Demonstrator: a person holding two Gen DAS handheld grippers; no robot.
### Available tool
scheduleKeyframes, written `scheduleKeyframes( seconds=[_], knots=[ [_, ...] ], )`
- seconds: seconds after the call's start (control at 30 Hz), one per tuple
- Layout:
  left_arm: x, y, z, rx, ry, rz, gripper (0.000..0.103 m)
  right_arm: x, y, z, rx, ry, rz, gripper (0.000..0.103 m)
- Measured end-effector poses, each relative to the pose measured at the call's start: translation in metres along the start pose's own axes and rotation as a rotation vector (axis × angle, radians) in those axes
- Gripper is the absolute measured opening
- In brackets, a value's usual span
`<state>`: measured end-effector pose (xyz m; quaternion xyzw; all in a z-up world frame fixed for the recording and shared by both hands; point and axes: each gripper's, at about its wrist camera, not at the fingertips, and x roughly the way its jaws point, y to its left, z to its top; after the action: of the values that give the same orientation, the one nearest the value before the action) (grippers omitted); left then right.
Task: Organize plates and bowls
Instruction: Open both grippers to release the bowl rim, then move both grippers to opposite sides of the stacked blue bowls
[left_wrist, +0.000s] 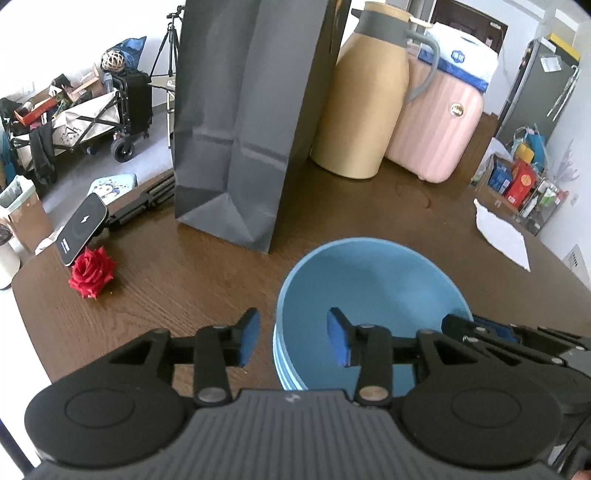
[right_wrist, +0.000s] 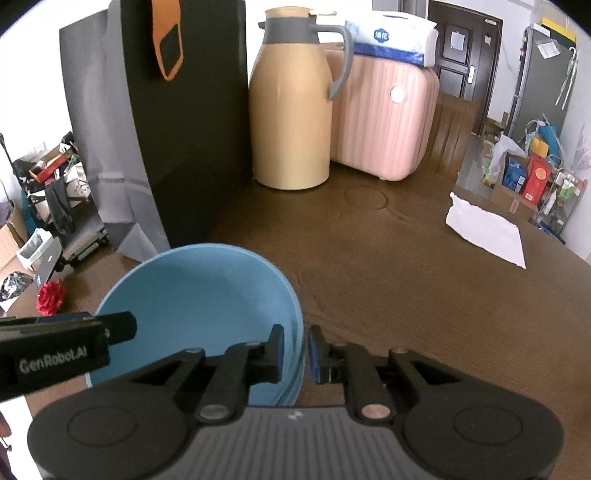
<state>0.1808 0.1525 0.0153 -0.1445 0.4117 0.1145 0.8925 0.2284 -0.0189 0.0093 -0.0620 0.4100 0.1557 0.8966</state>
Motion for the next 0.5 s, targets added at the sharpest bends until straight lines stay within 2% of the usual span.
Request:
scheduleKeyframes(
  seconds=[0.07, 0.13, 0.17, 0.3, 0.37, 0.5],
  knots=[
    [-0.004, 0.003, 0.001, -0.004, -0.02, 0.008, 0.06, -0.005, -0.001, -0.002, -0.001, -0.014, 0.0, 0.032],
    [-0.009, 0.005, 0.001, -0.002, -0.045, 0.016, 0.072, -0.01, -0.003, -0.003, 0.004, -0.032, 0.003, 0.048],
    [-0.012, 0.006, 0.001, 0.002, -0.059, 0.018, 0.078, -0.013, -0.005, -0.004, 0.008, -0.044, 0.006, 0.052],
    [-0.022, 0.008, -0.001, 0.017, -0.108, 0.03, 0.093, -0.027, -0.011, -0.008, 0.03, -0.094, 0.018, 0.087],
    [-0.028, 0.009, -0.002, 0.023, -0.129, 0.03, 0.103, -0.032, -0.013, -0.009, 0.031, -0.104, 0.023, 0.09],
    [-0.036, 0.014, -0.004, 0.03, -0.144, 0.012, 0.103, -0.043, -0.017, -0.015, 0.046, -0.117, 0.034, 0.103]
  ],
)
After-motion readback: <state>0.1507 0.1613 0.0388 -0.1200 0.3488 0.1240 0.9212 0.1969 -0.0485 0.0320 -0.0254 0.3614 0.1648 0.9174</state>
